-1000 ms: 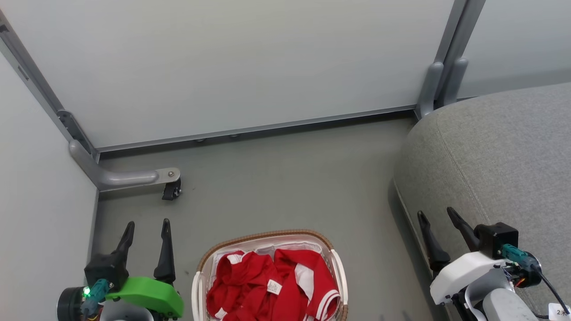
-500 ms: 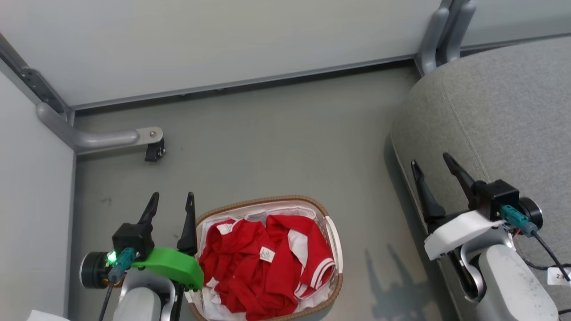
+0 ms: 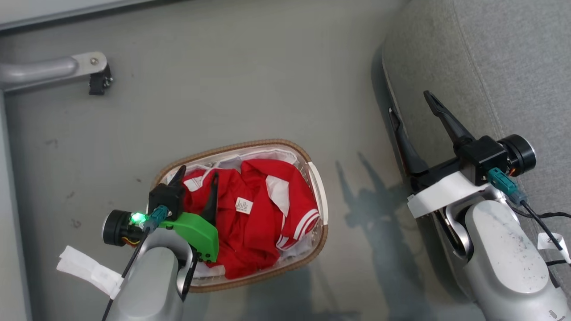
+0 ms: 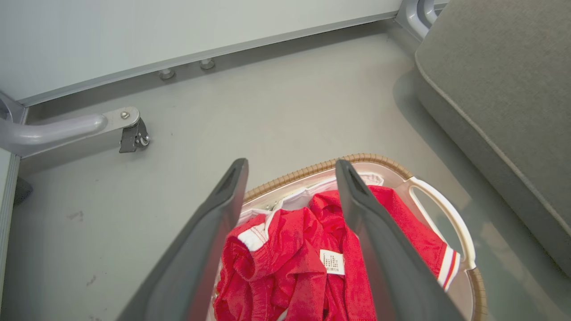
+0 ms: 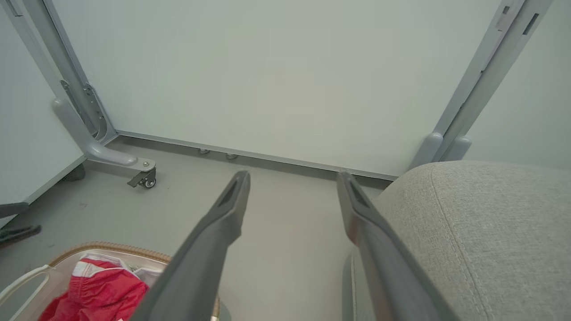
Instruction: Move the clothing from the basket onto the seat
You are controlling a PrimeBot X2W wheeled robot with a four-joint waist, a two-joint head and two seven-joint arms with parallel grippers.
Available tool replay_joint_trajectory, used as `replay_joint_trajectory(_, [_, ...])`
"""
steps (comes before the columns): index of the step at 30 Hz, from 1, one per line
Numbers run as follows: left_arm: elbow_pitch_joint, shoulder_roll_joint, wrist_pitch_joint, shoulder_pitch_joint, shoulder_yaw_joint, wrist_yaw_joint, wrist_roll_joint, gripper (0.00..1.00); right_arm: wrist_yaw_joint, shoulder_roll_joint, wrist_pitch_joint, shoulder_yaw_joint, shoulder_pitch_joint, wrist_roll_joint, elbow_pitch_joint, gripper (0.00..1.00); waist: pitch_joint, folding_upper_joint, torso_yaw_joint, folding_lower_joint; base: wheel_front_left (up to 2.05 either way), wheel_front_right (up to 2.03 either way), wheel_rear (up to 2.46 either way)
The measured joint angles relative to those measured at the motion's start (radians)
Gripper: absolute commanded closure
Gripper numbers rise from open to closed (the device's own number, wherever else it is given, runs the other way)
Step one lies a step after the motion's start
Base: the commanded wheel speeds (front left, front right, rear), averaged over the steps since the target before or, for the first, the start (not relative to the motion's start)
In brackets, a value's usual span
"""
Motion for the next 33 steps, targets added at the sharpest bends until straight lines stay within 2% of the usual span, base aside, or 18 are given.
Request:
replay_joint_trajectory(18, [0.368, -0.001, 0.000, -0.205, -0.125, -0.001, -0.064, 0.00, 0.000, -0.027, 0.000, 0.010, -0.053, -0.043, -0.075, 0.00, 0.304, 0.0000, -0.070, 0.0001, 0.00, 0.00, 0.00])
replay_joint_trajectory(24, [0.453, 0.000, 0.000, -0.257, -0.161, 0.050, -0.099, 0.00, 0.000, -0.033, 0.000, 0.003, -0.058, -0.050, -0.085, 0.00, 0.366, 0.0000, -0.077, 0.0000, 0.00, 0.00, 0.00])
replay_joint_trajectory(28, [0.467, 0.000, 0.000, -0.275, -0.184, 0.070, -0.118, 0.00, 0.000, -0.032, 0.000, 0.003, -0.062, -0.052, -0.087, 0.00, 0.382, 0.0000, -0.076, 0.0001, 0.00, 0.00, 0.00])
replay_joint_trajectory(30, [0.467, 0.000, 0.000, -0.279, -0.191, 0.071, -0.128, 1.00, 0.000, -0.030, 0.000, 0.005, -0.062, -0.052, -0.087, 0.00, 0.378, 0.0000, -0.075, 0.0000, 0.00, 0.00, 0.00])
replay_joint_trajectory(33, [0.449, 0.000, 0.000, -0.279, -0.209, 0.091, -0.121, 1.00, 0.000, -0.027, 0.000, 0.004, -0.062, -0.050, -0.082, 0.00, 0.364, 0.0000, -0.073, 0.0000, 0.00, 0.00, 0.00])
